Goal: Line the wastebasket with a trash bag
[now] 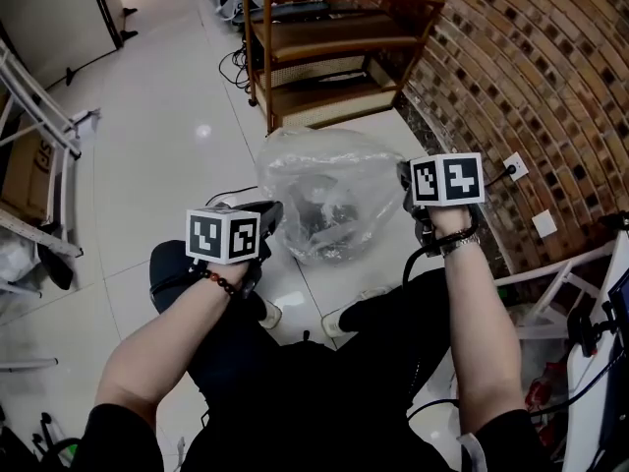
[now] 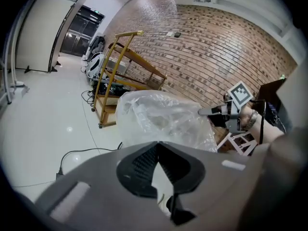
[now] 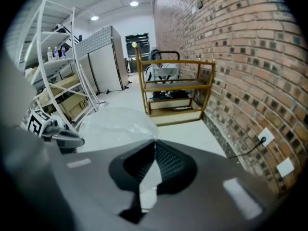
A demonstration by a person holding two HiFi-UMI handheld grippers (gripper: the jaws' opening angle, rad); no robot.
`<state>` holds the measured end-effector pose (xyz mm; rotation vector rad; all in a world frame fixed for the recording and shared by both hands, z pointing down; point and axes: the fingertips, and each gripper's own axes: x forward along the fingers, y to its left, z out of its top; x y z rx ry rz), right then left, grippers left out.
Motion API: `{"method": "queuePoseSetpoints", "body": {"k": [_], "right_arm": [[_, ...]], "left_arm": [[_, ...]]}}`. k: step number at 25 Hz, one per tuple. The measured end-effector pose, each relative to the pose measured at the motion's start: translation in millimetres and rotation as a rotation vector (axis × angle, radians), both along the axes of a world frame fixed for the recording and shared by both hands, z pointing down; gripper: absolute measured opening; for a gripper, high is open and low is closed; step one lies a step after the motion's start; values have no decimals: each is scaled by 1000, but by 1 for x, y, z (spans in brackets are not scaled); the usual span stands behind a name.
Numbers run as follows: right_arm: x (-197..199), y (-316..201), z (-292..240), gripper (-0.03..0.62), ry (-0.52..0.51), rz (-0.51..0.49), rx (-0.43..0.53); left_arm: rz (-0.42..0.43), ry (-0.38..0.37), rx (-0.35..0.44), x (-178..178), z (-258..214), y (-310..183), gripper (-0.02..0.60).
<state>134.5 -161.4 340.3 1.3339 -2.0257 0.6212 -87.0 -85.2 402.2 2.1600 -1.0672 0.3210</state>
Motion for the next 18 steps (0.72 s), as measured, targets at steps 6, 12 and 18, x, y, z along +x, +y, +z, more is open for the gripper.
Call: {"method": "queuePoseSetpoints", "body": {"k": [6,12,18], "right_arm": [[-9,0,44,3,3,-6,-76],[-6,-4,79,3,18,12,-124],[-1,-11,118,3,50,21,-185]], "left_arm": [[14,-43,-67,-12,20,-9,5],[16,-89,-142,-18,51,-21,5],[2,-146,-203,-24,80,-39,5]]}}
